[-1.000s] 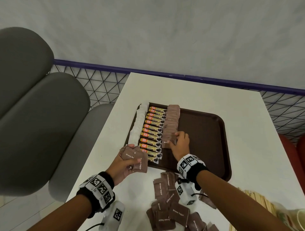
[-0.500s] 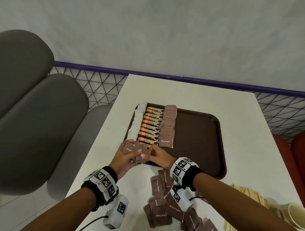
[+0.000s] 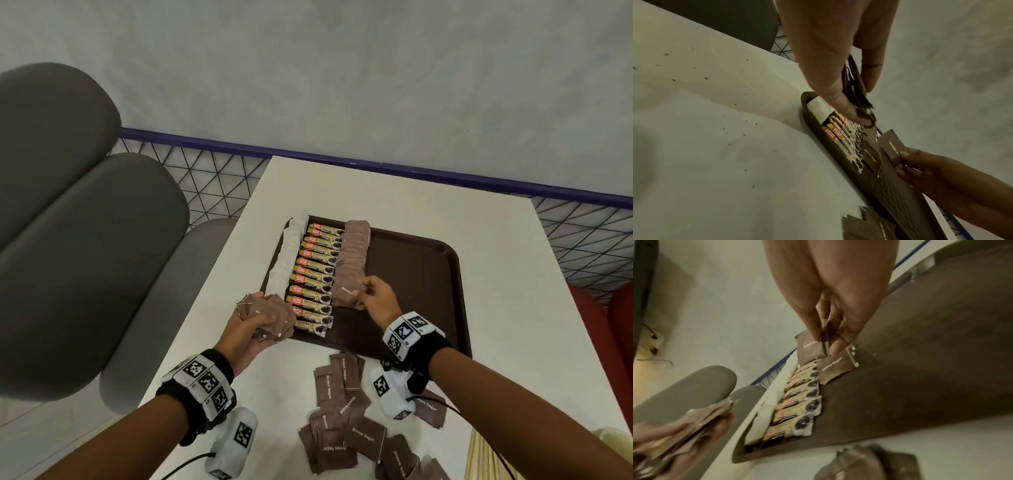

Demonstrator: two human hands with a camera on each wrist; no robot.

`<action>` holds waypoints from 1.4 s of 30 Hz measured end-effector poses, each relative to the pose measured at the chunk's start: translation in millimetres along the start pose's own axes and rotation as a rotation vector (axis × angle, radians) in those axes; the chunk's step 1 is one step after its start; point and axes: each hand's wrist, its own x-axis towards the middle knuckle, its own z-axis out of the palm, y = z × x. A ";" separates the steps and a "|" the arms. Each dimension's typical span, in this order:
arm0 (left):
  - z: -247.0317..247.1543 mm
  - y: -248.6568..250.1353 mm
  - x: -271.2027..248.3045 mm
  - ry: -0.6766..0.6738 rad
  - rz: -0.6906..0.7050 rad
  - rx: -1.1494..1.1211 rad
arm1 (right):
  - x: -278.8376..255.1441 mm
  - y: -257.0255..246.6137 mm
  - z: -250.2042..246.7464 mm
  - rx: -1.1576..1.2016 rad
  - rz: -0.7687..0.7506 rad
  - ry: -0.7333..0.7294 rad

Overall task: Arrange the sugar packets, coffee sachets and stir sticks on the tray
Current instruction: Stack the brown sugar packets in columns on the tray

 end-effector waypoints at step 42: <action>1.6 -10.3 14.3 -0.031 0.050 0.083 | -34.3 -21.1 68.0 0.063 -0.193 -0.264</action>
